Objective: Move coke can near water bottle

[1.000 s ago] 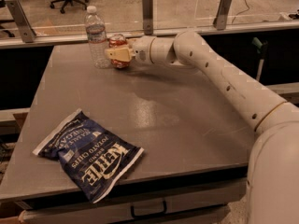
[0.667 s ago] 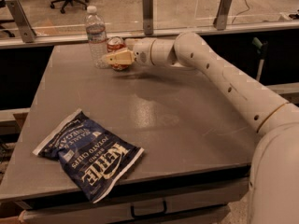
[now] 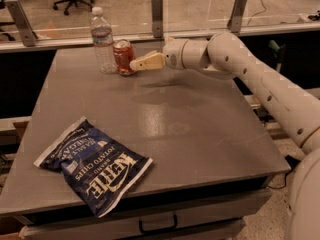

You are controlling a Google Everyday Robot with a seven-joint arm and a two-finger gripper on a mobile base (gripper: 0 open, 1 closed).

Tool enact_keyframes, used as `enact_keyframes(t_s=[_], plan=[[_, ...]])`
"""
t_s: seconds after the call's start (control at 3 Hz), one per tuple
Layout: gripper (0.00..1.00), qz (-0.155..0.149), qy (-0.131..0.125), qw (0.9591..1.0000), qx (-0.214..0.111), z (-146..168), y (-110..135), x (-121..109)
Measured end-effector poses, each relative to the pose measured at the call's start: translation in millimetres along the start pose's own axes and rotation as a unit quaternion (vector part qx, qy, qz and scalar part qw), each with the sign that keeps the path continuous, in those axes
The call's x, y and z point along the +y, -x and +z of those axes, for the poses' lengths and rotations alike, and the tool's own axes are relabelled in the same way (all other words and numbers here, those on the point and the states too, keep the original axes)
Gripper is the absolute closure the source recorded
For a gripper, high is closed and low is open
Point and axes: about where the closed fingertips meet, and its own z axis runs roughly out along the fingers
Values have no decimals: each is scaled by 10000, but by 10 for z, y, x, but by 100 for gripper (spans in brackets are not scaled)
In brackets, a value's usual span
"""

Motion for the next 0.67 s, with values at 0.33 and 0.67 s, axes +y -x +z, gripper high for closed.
enact_keyframes(t_s=[0.33, 0.67], plan=[[0, -544, -853, 9946, 251, -982, 162, -626], [0, -1013, -1624, 9813, 214, -1976, 655, -1011]])
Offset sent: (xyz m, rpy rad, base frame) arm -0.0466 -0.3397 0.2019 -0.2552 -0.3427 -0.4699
